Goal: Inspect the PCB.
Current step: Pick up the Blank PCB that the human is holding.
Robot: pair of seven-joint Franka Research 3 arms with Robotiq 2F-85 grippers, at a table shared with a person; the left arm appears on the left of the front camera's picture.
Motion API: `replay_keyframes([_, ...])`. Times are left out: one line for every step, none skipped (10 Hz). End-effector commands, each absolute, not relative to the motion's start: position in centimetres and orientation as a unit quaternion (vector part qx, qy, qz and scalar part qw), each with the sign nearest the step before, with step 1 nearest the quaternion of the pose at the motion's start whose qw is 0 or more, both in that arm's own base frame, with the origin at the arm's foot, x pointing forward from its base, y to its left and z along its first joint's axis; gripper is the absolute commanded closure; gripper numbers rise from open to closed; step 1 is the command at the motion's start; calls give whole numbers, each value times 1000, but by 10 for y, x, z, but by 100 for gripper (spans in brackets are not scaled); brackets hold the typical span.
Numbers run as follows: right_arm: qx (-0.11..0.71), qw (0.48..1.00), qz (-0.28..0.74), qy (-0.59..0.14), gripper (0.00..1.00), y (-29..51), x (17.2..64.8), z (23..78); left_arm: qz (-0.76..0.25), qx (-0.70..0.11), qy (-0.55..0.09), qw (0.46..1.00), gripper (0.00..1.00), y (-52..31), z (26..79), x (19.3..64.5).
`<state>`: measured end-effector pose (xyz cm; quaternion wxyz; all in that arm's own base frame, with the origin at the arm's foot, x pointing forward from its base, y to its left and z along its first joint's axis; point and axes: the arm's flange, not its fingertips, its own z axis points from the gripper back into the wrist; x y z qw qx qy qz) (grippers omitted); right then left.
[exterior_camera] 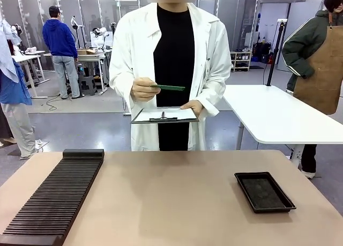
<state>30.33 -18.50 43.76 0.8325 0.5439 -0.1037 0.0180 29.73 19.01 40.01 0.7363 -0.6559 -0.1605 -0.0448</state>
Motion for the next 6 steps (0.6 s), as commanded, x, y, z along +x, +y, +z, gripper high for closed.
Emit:
replay_keyframes([548, 829, 23, -110, 0, -187, 303, 440, -33, -675, -162, 719, 0, 201, 386, 294])
replay_keyframes([548, 829, 23, -110, 0, -187, 303, 440, -28, -676, -161, 718, 0, 204, 380, 294])
replay_keyframes([548, 829, 23, -110, 0, -187, 303, 440, -26, -676, -166, 718, 0, 204, 378, 295])
replay_keyframes([548, 829, 23, -110, 0, -187, 303, 440, -37, -692, -157, 704, 0, 200, 379, 300])
replay_keyframes([548, 829, 23, -110, 0, -187, 303, 440, -14, -668, -155, 728, 0, 202, 377, 294])
replay_keyframes([548, 829, 23, -110, 0, -187, 303, 440, -14, -668, -155, 728, 0, 202, 377, 294])
